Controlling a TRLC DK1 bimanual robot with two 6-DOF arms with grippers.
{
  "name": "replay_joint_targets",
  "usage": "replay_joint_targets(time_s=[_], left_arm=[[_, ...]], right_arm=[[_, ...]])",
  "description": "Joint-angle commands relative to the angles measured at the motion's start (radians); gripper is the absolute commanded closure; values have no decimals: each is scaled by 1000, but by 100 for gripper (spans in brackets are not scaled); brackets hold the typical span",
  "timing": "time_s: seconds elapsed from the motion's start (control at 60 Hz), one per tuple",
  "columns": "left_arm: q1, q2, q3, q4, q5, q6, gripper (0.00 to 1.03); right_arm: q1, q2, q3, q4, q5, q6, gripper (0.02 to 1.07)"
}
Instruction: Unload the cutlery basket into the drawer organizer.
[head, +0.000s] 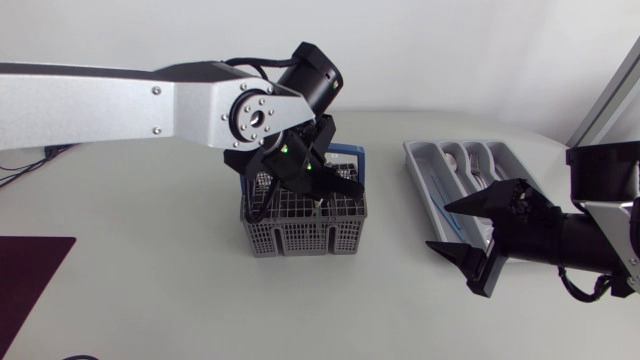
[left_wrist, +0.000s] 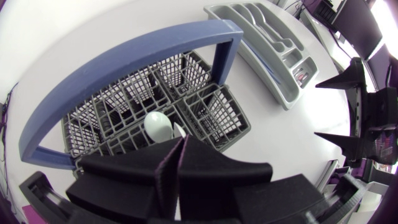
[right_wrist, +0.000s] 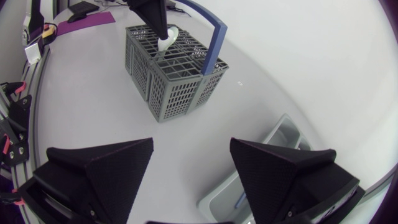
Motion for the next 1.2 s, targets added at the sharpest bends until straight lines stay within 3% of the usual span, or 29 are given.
replay_joint_targets(time_s=[0.0, 0.567, 1.183], left_arm=[[-4, -19, -1, 8, -5, -15, 86], [7, -173, -54, 19, 18, 0, 86], [-24, -347, -90, 20, 72, 51, 86]], right_arm=[[19, -3, -30, 13, 14, 28, 18], [157, 26, -27, 122, 35, 123, 18], [226, 25, -1, 179, -26, 172, 18]])
